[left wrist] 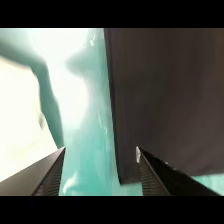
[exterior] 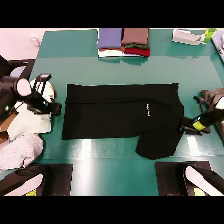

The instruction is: Fold the shirts.

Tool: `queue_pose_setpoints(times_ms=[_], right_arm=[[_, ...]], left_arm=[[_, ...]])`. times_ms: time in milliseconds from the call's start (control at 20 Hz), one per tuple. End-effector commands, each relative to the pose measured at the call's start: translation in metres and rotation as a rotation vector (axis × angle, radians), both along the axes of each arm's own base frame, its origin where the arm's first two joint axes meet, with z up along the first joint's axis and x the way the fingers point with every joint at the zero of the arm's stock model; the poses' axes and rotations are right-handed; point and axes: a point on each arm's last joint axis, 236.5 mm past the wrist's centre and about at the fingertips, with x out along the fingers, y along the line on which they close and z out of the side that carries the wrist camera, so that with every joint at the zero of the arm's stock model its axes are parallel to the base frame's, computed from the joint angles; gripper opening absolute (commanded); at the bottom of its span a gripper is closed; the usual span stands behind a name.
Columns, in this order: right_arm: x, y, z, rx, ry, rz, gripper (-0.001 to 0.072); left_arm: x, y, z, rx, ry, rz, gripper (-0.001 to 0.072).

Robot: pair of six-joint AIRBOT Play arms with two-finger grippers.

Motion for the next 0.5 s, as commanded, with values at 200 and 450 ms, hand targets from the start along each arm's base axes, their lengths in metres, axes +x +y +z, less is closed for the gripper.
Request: queue_pose_setpoints(times_ms=[200, 450], right_arm=[[-0.037, 0.035, -0.037, 0.004, 0.150, 0.064, 0.0451], [-0.037, 0.048, -0.051, -0.010, 0.184, 0.116, 0.0336]], left_arm=[[-0.028, 0.000, -0.022, -0.016, 0.039, 0.024, 0.0540], [-0.028, 0.000, -0.022, -0.016, 0.040, 0.024, 0.0541]])
